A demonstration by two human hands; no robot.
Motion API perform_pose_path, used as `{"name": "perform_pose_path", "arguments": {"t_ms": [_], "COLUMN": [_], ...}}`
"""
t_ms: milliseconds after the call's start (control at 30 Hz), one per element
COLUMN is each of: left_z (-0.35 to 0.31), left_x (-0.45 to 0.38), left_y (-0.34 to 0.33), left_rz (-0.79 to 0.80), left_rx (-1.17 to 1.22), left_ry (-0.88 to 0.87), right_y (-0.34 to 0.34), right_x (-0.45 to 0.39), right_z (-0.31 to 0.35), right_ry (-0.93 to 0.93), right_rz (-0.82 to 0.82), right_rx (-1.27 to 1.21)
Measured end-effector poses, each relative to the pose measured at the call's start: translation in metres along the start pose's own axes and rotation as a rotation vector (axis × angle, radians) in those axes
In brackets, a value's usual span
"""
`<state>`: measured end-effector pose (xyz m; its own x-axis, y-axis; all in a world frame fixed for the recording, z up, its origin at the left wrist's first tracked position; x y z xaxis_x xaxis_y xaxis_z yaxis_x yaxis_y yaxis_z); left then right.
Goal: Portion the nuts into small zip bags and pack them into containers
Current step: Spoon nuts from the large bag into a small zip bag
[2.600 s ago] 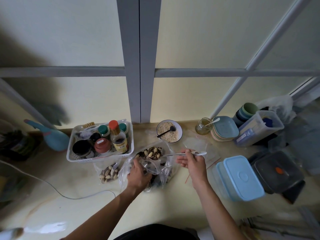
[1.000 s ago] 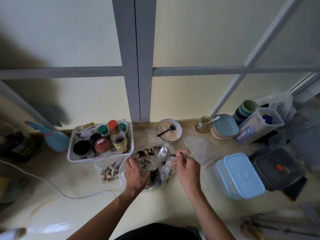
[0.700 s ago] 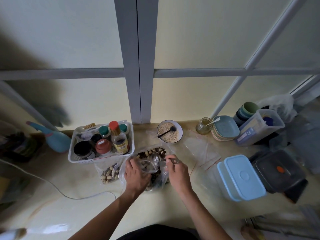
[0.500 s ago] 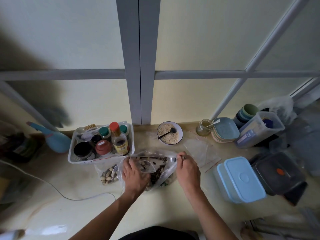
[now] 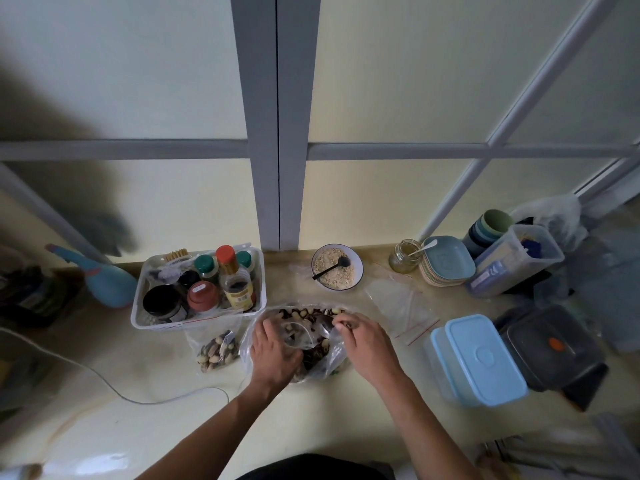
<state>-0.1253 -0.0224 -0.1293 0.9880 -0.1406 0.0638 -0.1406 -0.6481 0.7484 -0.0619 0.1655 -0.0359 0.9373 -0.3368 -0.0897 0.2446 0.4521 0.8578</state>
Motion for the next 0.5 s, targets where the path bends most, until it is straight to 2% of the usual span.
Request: {"name": "perform_pose_path", "arguments": {"t_ms": [167, 300, 400, 500], "left_z": [0.005, 0.005, 0.007, 0.006], "left_x": [-0.002, -0.001, 0.000, 0.001], "left_y": [0.005, 0.005, 0.003, 0.003], "left_rz": [-0.055, -0.064, -0.064, -0.058], "left_rx": [0.034, 0.016, 0.008, -0.018], "left_ry": [0.010, -0.016, -0.019, -0.031], "right_y": [-0.007, -0.015, -0.018, -0.031], "right_x": [0.001, 0.003, 0.002, 0.004], "right_z": [0.014, 0.020, 0.016, 0.002], "right_ry": [0.040, 0.002, -0.100, -0.289], "right_rz": [0.020, 0.015, -0.041, -0.056], "right_rx": [0.063, 0.096, 0.027, -0.135]}}
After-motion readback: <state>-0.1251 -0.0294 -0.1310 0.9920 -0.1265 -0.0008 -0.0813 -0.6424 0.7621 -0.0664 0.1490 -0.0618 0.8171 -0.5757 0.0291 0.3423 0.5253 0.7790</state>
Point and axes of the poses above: each hand's wrist, its own x-axis away from the middle knuckle, its own y-axis out of the back of the hand, z = x × y, the point moved 7 cm from there along -x, towards the middle knuckle, and after that the axes turned 11 degrees about -z, right-handed, at the moved point
